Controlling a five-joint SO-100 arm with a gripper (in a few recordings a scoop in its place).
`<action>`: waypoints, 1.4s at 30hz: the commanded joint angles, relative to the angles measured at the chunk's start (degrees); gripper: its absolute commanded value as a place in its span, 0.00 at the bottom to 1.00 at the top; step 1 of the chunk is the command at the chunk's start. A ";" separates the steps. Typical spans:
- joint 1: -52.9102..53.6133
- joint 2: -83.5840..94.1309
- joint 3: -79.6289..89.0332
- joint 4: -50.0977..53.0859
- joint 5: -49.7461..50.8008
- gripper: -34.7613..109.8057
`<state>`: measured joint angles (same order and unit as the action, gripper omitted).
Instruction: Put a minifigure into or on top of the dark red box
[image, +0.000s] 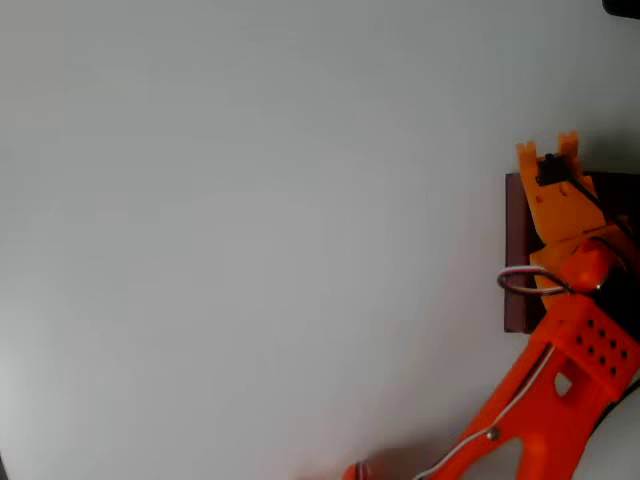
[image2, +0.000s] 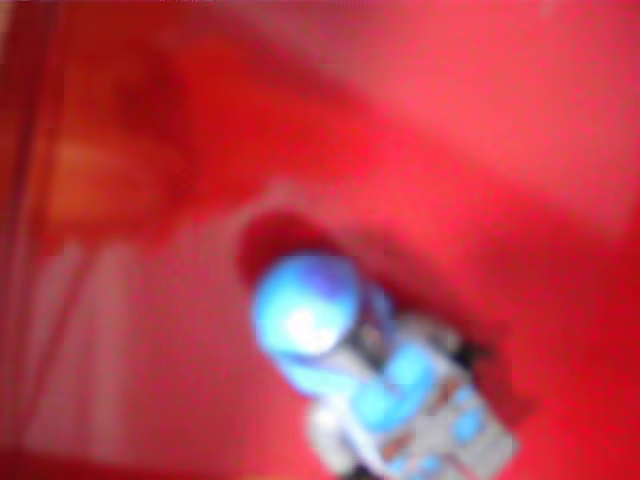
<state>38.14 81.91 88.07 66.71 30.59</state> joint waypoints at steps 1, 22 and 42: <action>-0.44 7.82 3.60 1.05 -0.44 0.38; -41.31 88.95 50.45 13.01 -11.69 0.24; -59.94 110.21 73.65 14.94 -23.64 0.24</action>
<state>-18.02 191.69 158.64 83.32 8.70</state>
